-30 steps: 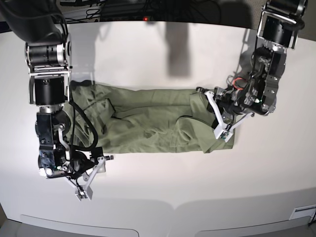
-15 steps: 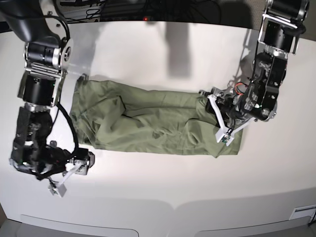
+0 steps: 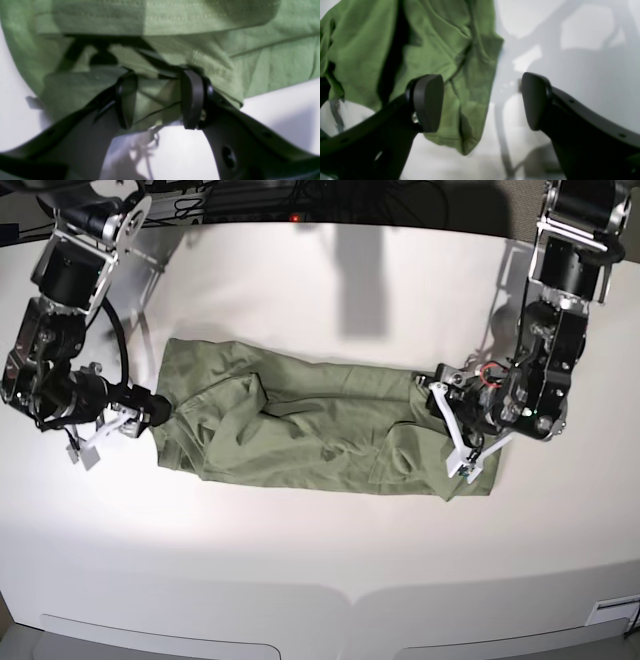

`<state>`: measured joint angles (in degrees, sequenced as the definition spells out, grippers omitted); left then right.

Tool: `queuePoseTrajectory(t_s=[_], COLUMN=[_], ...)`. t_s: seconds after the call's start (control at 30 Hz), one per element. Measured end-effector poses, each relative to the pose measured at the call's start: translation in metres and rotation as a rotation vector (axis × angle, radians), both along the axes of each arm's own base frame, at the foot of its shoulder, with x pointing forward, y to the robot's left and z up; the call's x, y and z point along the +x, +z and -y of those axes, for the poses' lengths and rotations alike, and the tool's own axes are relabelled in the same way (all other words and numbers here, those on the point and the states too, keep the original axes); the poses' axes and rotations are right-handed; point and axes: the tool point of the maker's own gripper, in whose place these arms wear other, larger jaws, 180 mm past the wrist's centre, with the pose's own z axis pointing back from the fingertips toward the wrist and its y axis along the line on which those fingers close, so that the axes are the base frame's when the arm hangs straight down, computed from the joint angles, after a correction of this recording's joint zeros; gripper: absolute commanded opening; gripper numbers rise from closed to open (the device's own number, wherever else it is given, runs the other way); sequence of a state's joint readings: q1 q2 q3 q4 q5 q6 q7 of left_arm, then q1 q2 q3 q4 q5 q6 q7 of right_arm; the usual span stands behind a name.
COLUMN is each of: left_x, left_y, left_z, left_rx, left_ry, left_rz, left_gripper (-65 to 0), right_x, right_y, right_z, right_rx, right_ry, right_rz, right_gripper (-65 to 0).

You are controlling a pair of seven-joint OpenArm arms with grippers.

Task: Fold the T-shirt properly
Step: 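Hold the bundle end with the left gripper, grasp the other end with the right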

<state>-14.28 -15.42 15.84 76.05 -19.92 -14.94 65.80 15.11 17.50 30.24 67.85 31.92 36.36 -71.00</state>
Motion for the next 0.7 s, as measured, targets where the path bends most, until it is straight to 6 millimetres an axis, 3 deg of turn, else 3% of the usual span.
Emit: queuePoseTrajectory(t_s=[0.17, 0.47, 0.7], left_x=[0.000, -0.001, -0.001], left_y=[0.000, 0.000, 0.000], left_z=[-0.001, 0.000, 0.000], left_rx=[0.003, 0.000, 0.001], left_ry=[0.003, 0.003, 0.003], left_rz=[-0.006, -0.008, -0.009], left_gripper=[-35.5, -35.5, -35.5], right_x=[-0.003, 0.006, -0.001], right_y=[-0.009, -0.020, -0.022], right_z=[-0.005, -0.083, -0.103], right_rx=[0.029, 0.186, 0.219], right_ry=[-0.042, -0.003, 0.047], right_rz=[0.060, 0.086, 0.033], right_gripper=[-17.1, -17.1, -17.1])
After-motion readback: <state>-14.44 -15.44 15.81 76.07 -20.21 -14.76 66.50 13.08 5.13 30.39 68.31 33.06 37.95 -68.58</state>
